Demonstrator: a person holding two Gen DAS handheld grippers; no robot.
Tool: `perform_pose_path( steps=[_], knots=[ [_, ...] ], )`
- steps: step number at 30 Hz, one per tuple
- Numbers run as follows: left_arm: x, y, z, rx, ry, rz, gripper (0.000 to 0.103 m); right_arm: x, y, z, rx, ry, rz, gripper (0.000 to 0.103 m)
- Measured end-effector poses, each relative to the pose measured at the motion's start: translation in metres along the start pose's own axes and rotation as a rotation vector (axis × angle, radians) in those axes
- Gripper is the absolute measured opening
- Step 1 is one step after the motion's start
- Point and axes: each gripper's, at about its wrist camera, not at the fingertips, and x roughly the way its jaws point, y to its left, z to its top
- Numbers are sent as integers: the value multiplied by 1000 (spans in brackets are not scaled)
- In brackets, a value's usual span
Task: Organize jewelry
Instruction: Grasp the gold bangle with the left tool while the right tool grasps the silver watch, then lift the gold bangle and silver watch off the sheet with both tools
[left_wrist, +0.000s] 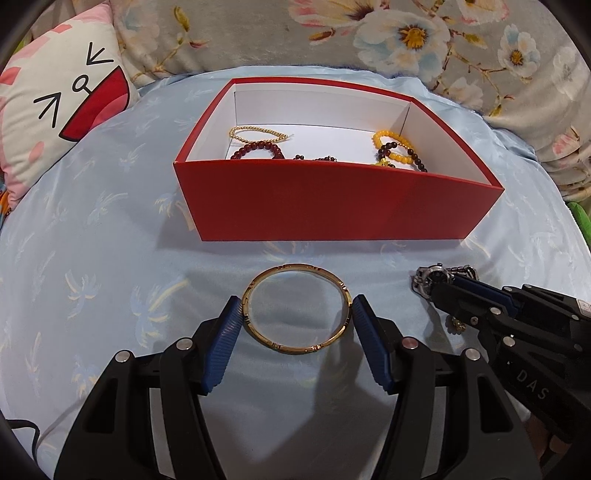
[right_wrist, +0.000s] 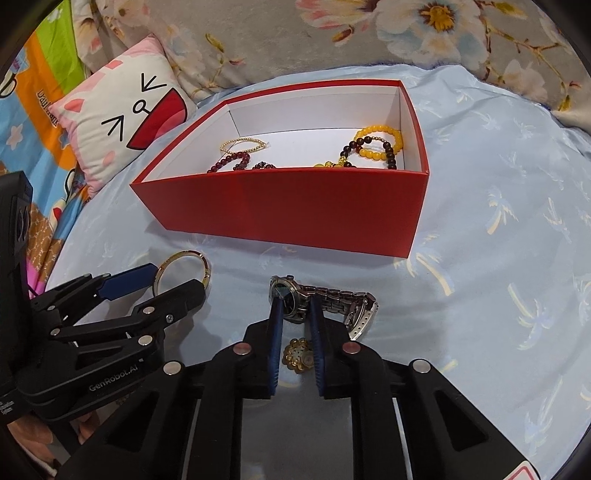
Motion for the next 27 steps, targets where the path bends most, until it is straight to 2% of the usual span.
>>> perform_pose_path(
  steps=[9,14,18,19,23,25,27],
  knots=[
    [-3,2,0,-19,6,-18,59,-8,2,-1,9,-24,16,9],
    [-3,1,-1,-15,7,-15,58,-8,3,-2,-20,-8,1,10],
    [-3,1,-2,-16,7,-16,59,-18,4,0,-32,-54,-20,33],
    [-3,1,-2,-15,7,-16,59,-18,5,3,-41,-59,-21,34],
    [-4,1,-3,-14,7,-16,59,-8,7,10,-70,-30,-16,32],
    [-4,1,-3,-13,6,-16,59,-2,9,11,-84,-17,-14,22],
    [-4,1,-3,-13,6,-15,59,0,12,11,-102,-15,-24,20]
  ],
)
